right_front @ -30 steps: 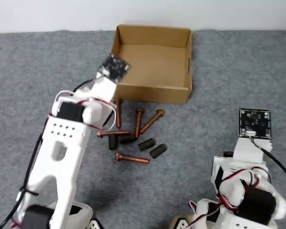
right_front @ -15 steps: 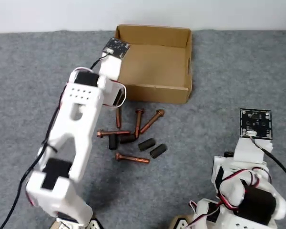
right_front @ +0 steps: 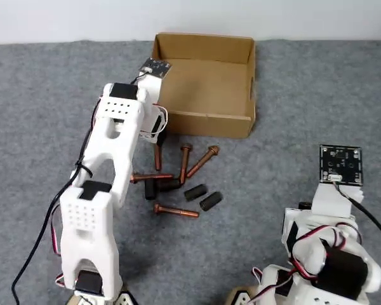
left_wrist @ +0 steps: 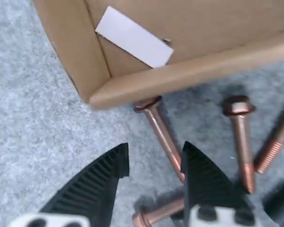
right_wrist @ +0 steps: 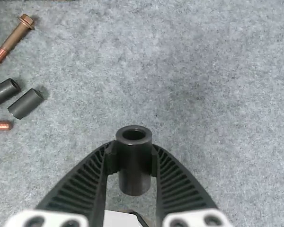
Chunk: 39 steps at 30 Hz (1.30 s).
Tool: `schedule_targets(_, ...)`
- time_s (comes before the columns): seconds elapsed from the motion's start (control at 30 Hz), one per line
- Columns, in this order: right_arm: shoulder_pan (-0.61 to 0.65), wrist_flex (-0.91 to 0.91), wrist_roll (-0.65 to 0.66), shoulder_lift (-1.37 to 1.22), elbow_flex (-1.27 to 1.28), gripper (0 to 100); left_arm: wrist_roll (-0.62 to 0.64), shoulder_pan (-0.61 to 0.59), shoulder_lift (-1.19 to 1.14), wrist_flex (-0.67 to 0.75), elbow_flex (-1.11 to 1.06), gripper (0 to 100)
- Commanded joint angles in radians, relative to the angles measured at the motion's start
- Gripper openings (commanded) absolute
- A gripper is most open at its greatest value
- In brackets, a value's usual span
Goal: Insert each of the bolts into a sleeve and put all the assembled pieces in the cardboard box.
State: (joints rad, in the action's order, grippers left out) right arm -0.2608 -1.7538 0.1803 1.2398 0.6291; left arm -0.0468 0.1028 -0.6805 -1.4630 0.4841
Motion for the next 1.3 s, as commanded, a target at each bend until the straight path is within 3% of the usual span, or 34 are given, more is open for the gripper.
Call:
schedule_targets(0.0,-0.008,-0.036,-0.002,-0.008,-0.005,0.8,0.011,-0.005,-0.043,-0.012,0.077,19)
schedule_targets(0.4,-0.008,-0.035,-0.002,-0.008,-0.005,0.8,0.055,0.002,-0.216,-0.015,0.189,19)
schedule_targets(0.57,-0.005,-0.035,-0.002,-0.008,-0.005,0.8,0.075,0.005,-0.262,-0.098,0.274,18)
schedule_targets(0.63,-0.005,-0.035,-0.002,-0.008,-0.005,0.8,0.075,0.005,-0.272,-0.127,0.302,14)
schedule_targets(0.73,-0.005,-0.035,-0.002,-0.008,-0.005,0.8,0.074,0.005,-0.275,-0.199,0.367,0)
schedule_targets(0.87,-0.004,-0.033,0.005,-0.010,-0.005,0.8,0.075,0.000,-0.270,-0.295,0.486,0)
schedule_targets(1.07,-0.004,-0.035,0.107,-0.008,0.000,0.8,0.075,-0.023,-0.057,-0.295,0.412,0)
schedule_targets(1.27,-0.005,-0.035,0.109,-0.010,0.000,0.8,0.075,0.014,0.284,-0.293,0.101,0)
